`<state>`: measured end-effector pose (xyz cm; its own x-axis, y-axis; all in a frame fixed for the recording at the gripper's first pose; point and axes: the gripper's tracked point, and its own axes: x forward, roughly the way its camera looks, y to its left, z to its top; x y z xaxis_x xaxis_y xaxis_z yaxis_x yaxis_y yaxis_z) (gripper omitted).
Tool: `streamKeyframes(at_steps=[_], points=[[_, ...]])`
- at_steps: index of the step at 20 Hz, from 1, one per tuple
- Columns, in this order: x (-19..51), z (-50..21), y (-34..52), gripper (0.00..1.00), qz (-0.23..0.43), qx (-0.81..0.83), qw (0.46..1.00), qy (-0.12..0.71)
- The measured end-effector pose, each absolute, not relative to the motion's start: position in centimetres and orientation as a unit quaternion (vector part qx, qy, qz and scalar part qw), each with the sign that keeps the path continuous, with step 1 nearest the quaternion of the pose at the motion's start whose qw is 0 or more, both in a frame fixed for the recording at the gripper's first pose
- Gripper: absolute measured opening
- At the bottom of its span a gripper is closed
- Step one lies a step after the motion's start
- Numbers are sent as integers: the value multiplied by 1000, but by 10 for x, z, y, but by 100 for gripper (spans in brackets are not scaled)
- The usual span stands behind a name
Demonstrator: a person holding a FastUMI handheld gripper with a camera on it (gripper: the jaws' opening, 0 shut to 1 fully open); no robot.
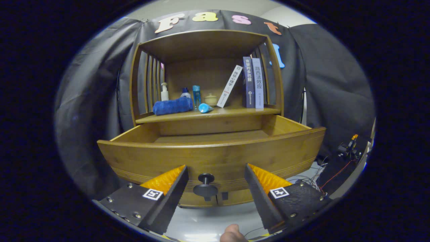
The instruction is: Pull open the drawer, take out the items inside it, and place them on the countertop above the cabinet.
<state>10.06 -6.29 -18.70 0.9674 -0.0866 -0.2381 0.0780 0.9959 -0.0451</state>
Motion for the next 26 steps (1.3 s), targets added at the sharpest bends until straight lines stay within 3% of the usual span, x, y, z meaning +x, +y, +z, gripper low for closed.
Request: streamKeyframes(at_steps=[18, 26], points=[[129, -203, -54, 99, -3, 6, 992, 129], [157, -218, -56, 99, -17, -88, 984, 151]])
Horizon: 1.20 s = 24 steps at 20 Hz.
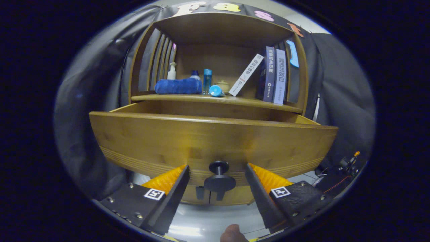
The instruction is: Pull open the drawer, take out the items inside it, and place them on the countertop above the cabinet.
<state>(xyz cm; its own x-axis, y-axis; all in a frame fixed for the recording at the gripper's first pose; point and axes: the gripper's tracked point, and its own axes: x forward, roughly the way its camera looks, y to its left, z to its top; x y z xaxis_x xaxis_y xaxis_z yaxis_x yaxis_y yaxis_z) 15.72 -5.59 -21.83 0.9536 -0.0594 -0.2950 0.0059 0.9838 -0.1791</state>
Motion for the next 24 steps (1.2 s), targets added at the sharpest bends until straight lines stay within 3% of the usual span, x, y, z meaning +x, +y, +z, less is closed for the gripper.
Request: streamKeyframes(at_steps=[24], points=[[266, -218, -45, 99, -24, -24, 983, 181]])
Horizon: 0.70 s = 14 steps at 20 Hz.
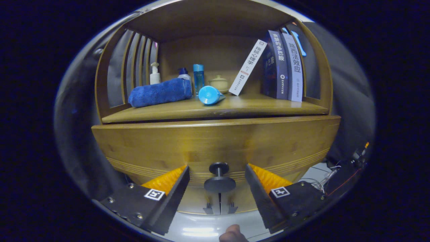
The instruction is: Pull open the drawer, take out the items inside it, and place them on the countertop above the cabinet.
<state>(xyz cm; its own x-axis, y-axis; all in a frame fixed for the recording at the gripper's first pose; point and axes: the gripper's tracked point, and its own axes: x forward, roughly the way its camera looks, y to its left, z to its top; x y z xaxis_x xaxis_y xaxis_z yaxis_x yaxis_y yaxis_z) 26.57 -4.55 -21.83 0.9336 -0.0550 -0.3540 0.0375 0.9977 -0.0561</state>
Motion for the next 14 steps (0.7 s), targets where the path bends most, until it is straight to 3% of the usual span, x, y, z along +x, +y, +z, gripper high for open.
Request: streamKeyframes(at_steps=[14], points=[[290, -219, -47, 99, -22, -28, 980, 197]])
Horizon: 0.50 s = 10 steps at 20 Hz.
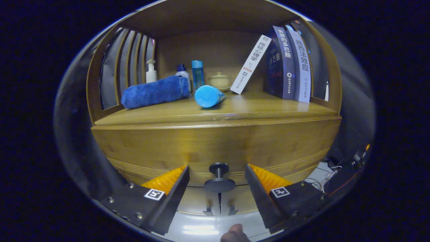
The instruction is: Pull open the drawer, take out the items inside it, and place them on the countertop above the cabinet.
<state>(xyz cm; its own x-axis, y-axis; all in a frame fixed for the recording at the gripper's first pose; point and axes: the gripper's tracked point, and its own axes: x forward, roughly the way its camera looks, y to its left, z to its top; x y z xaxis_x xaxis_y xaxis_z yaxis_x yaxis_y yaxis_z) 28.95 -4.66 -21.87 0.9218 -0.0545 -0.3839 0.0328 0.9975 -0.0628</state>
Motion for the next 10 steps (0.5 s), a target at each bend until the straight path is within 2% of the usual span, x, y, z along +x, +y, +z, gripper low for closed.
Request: streamKeyframes(at_steps=[5, 10], points=[[280, -187, -47, 99, -37, 13, 988, 148], [249, -168, -58, 99, -42, 24, 987, 152]])
